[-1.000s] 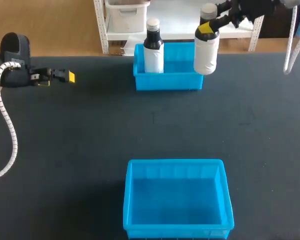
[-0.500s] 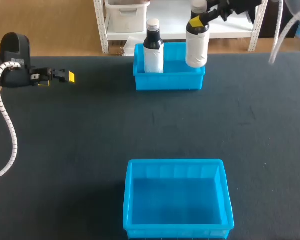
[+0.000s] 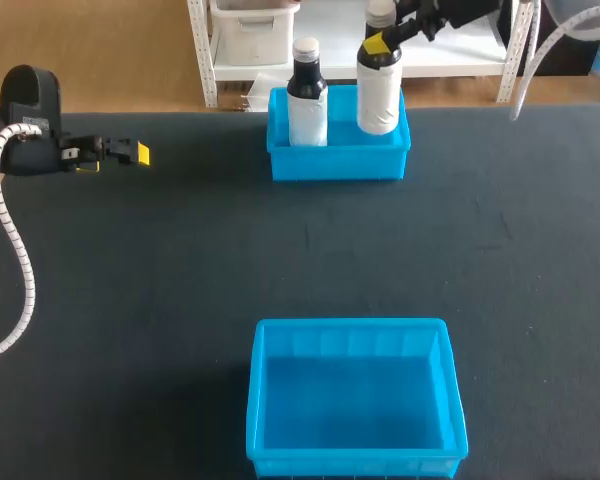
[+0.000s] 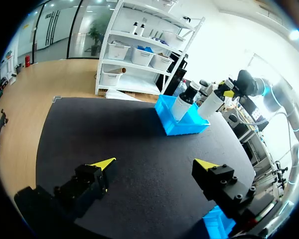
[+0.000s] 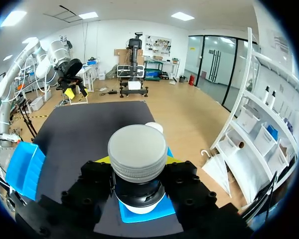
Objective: Pick up the bottle, and place it in the far bin if it is heavy, or in the near bin if it is light.
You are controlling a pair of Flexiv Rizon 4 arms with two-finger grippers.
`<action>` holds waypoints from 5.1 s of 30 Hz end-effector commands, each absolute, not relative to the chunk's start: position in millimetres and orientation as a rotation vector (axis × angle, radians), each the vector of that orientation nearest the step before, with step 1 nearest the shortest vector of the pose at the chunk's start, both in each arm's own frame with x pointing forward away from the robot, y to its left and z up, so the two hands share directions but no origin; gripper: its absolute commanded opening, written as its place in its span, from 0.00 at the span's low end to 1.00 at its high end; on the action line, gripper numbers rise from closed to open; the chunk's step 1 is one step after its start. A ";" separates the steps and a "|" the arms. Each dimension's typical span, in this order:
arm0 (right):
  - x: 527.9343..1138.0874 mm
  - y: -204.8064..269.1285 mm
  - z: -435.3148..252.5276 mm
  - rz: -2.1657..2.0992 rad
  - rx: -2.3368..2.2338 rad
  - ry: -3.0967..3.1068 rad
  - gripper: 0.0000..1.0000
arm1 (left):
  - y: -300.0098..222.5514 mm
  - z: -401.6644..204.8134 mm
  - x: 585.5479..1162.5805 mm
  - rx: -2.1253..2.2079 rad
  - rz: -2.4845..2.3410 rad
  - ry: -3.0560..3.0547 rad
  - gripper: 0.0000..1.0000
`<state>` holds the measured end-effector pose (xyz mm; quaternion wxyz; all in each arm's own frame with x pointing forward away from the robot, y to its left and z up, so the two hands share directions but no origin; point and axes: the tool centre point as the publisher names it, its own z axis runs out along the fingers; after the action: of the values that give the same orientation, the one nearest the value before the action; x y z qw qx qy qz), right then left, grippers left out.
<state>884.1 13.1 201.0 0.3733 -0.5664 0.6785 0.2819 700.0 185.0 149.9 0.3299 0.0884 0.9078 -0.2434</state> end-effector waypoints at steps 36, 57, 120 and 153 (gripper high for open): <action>926.3 30.0 150.1 0.824 -1.459 1.730 0.00 | 185.0 149.9 700.0 0.231 -0.637 2.375 1.00; 932.6 29.3 132.8 0.845 -1.448 1.717 0.00 | 185.0 149.9 700.0 0.231 -0.637 2.375 1.00; 886.0 -38.4 157.1 0.707 -1.346 1.818 1.00 | 185.0 149.9 700.0 0.231 -0.637 2.375 1.00; 788.9 -84.0 178.3 0.436 -1.111 1.901 1.00 | 185.0 149.9 700.0 0.231 -0.637 2.375 1.00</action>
<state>817.9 -86.8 172.0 0.3349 -0.5240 0.7124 0.3252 700.0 185.0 149.9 0.3299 0.0884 0.9078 -0.2433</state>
